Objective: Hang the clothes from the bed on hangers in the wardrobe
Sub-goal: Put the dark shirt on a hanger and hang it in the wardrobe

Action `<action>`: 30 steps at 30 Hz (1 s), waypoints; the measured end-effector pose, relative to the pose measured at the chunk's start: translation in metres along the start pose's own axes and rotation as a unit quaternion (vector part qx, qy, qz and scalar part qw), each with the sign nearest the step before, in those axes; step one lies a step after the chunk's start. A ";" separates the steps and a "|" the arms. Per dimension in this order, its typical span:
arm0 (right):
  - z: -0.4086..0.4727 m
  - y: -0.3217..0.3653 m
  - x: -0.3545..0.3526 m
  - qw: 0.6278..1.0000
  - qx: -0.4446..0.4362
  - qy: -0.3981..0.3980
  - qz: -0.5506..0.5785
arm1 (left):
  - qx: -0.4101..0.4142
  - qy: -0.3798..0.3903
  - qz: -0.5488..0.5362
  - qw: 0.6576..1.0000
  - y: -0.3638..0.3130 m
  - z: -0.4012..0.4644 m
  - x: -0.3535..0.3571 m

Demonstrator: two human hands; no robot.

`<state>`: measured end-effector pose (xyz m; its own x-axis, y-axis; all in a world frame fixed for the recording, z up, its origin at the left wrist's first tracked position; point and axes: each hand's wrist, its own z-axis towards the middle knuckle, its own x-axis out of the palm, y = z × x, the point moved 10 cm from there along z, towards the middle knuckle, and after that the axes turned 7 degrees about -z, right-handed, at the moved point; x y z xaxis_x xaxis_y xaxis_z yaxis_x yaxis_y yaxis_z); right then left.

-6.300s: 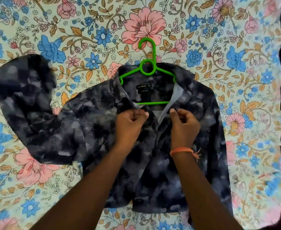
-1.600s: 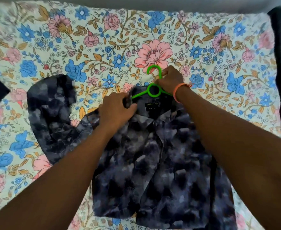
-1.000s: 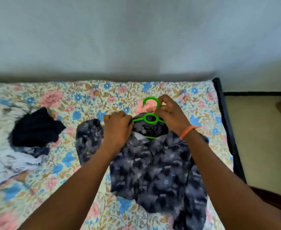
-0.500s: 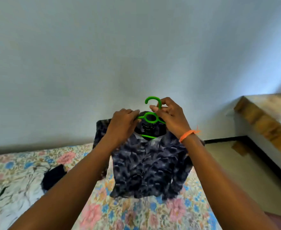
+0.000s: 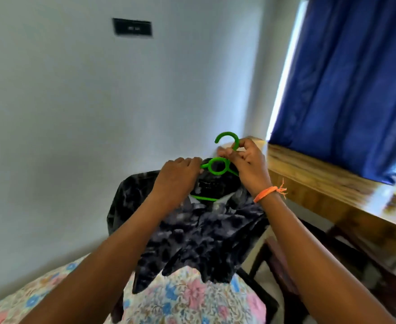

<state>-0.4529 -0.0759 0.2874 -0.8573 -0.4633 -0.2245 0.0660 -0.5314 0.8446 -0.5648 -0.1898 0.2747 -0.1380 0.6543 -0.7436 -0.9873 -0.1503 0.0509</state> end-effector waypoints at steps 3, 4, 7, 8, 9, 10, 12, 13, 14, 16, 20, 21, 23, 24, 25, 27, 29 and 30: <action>-0.019 0.012 -0.078 0.998 -0.010 -0.060 -0.031 | 0.042 -0.029 -0.075 0.996 -0.069 0.027 -0.010; -0.025 0.015 -0.104 0.996 -0.012 -0.076 -0.040 | 0.042 -0.039 -0.115 0.992 -0.091 0.035 -0.015; -0.050 0.028 -0.185 0.990 -0.017 -0.124 -0.072 | 0.041 -0.061 -0.211 0.975 -0.152 0.056 -0.014; -0.060 0.032 -0.217 0.986 -0.018 -0.141 -0.088 | 0.066 -0.073 -0.235 0.967 -0.181 0.063 -0.015; -0.072 0.037 -0.248 0.981 -0.021 -0.156 -0.110 | 0.096 -0.088 -0.251 0.959 -0.213 0.068 -0.018; -0.083 0.038 -0.277 0.977 -0.024 -0.168 -0.126 | 0.124 -0.100 -0.258 0.953 -0.242 0.072 -0.018; -0.115 0.042 -0.344 0.964 -0.021 -0.214 -0.155 | 0.166 -0.129 -0.273 0.939 -0.308 0.081 -0.019; -0.134 0.043 -0.379 0.955 -0.021 -0.241 -0.173 | 0.177 -0.137 -0.283 0.933 -0.341 0.085 -0.020; -0.153 0.047 -0.411 0.943 -0.026 -0.266 -0.199 | 0.183 -0.135 -0.298 0.927 -0.373 0.091 -0.020; -0.191 0.052 -0.473 0.917 -0.026 -0.311 -0.248 | 0.187 -0.130 -0.339 0.913 -0.434 0.101 -0.021; -0.267 0.077 -0.588 0.815 -0.024 -0.376 -0.440 | 0.195 -0.122 -0.411 0.882 -0.549 0.115 -0.029; -0.287 0.082 -0.616 0.786 -0.020 -0.382 -0.485 | 0.192 -0.120 -0.432 0.873 -0.577 0.118 -0.033; -0.329 0.091 -0.668 0.716 -0.004 -0.397 -0.574 | 0.182 -0.107 -0.475 0.854 -0.630 0.123 -0.036; -0.349 0.095 -0.692 0.674 0.006 -0.404 -0.619 | 0.176 -0.093 -0.493 0.847 -0.657 0.125 -0.035; -0.367 0.096 -0.713 0.632 0.020 -0.407 -0.659 | 0.173 -0.080 -0.506 0.841 -0.679 0.127 -0.034; -0.402 0.095 -0.757 0.573 0.061 -0.402 -0.712 | 0.178 -0.070 -0.529 0.826 -0.731 0.131 -0.033; -0.426 0.089 -0.798 0.545 0.087 -0.381 -0.742 | 0.188 -0.062 -0.536 0.821 -0.778 0.138 -0.031; -0.433 0.087 -0.813 0.537 0.090 -0.368 -0.753 | 0.191 -0.057 -0.534 0.822 -0.797 0.144 -0.029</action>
<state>0.4711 -0.0526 0.3329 0.1580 0.8383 -0.5218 -0.9799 0.1984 0.0220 0.2148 0.0178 0.3516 0.8381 0.3301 -0.4343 -0.4997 0.7840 -0.3683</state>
